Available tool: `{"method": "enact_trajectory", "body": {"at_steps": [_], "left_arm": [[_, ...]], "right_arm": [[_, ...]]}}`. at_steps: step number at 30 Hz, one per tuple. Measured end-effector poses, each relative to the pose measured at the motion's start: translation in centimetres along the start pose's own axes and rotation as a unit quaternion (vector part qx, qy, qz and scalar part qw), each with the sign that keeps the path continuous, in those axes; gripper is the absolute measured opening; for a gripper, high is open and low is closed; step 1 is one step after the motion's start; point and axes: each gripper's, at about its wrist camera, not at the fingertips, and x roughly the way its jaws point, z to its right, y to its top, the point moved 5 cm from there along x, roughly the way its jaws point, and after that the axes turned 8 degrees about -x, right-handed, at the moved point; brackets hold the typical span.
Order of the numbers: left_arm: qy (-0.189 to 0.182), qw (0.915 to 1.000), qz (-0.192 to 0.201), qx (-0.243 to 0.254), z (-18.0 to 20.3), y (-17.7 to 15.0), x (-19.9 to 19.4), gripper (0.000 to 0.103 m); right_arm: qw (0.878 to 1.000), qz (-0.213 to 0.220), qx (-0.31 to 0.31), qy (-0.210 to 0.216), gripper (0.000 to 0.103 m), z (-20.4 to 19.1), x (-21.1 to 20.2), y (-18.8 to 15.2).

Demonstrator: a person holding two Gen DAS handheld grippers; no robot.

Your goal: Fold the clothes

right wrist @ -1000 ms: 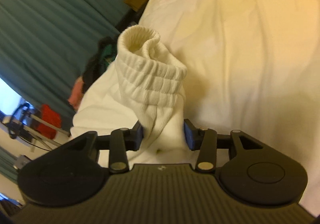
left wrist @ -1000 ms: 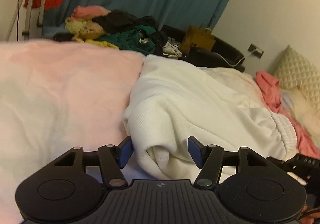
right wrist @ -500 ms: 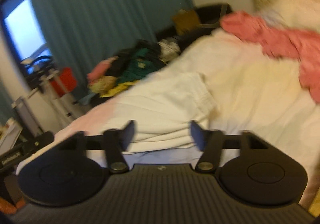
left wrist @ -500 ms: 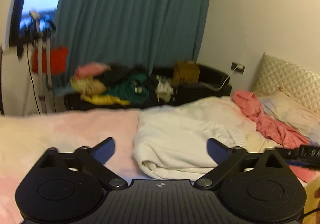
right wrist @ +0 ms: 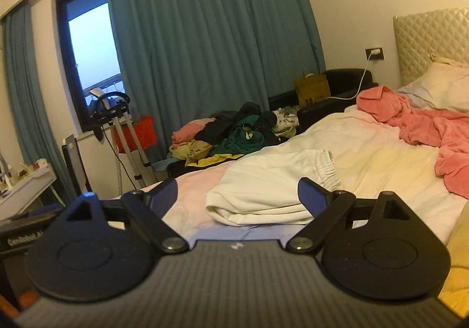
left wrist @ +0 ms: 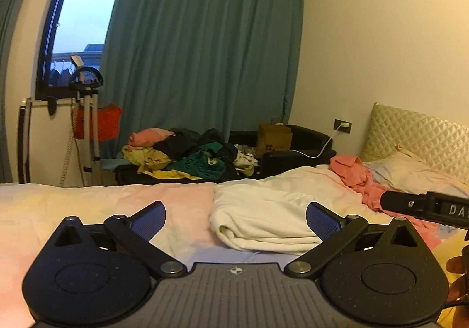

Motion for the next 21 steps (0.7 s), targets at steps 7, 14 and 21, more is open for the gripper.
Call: {"method": "enact_trajectory", "body": {"at_steps": [7, 14, 21], "left_arm": [[0.016, 0.9998, 0.013, -0.004, -1.7, -0.8, -2.1, 0.103], [0.018, 0.9997, 0.007, -0.012, -3.6, -1.7, -1.1, 0.103], [0.018, 0.9996, -0.006, -0.02, -4.8, -2.3, 0.3, 0.103]], "right_arm": [[0.999, 0.015, -0.022, -0.025, 0.09, -1.9, 0.3, -2.7], [0.997, 0.005, -0.065, -0.04, 0.076, -3.7, 2.0, -5.0], [0.995, 0.001, -0.074, -0.064, 0.062, -4.0, 2.9, -5.5]]}}
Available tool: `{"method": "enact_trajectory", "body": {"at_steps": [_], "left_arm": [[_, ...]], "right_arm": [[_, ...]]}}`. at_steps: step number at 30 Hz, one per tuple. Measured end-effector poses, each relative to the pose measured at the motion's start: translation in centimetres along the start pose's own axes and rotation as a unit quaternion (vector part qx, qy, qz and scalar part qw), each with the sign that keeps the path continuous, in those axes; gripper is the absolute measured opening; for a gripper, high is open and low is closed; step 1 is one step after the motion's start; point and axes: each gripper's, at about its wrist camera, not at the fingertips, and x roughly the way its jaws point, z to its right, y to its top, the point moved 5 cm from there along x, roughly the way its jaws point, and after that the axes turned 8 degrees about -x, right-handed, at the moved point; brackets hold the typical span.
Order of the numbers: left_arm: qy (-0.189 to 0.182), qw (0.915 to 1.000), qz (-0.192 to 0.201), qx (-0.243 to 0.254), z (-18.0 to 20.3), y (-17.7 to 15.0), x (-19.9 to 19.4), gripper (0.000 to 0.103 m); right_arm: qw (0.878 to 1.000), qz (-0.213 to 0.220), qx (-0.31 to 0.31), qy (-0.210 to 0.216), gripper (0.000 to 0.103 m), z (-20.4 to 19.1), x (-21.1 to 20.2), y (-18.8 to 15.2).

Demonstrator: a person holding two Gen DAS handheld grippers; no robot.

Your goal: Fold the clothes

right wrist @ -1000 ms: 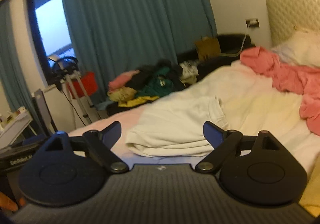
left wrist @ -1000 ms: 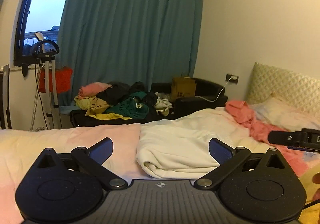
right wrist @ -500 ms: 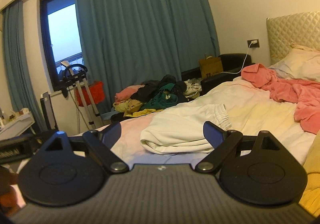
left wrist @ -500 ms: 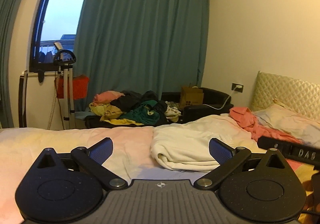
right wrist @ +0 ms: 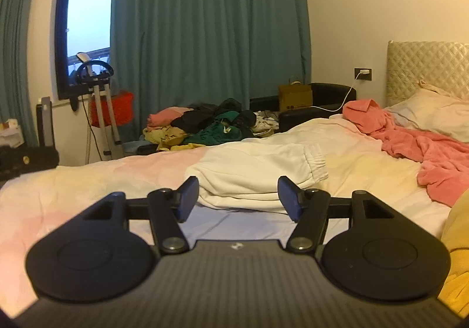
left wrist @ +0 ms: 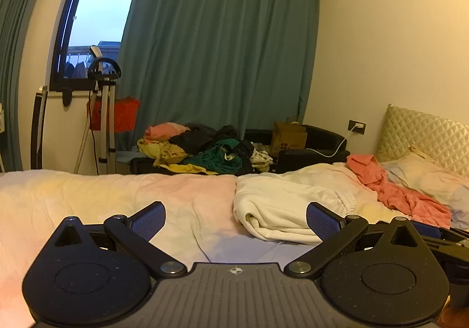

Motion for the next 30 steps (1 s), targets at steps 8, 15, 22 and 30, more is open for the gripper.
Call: {"method": "enact_trajectory", "body": {"at_steps": [8, 15, 22, 30], "left_arm": [[0.011, 0.9999, -0.008, 0.005, -0.7, -0.2, 0.4, 0.103], [0.012, 0.9998, -0.007, 0.011, -0.3, -0.6, 0.1, 0.103], [0.01, 0.9997, -0.01, 0.019, 0.4, -0.8, -0.1, 0.103], [0.015, 0.9996, -0.005, 0.024, 0.7, -0.8, -0.5, 0.103]], "right_arm": [[1.0, 0.0, -0.003, -0.004, 0.103, -0.6, -0.2, -0.2], [1.0, -0.013, -0.008, -0.001, 0.103, -1.2, 0.2, -0.5], [1.0, -0.014, -0.018, -0.014, 0.103, -1.6, -0.2, -0.5], [0.999, -0.024, -0.012, -0.02, 0.103, -1.6, 0.0, -0.8]]}}
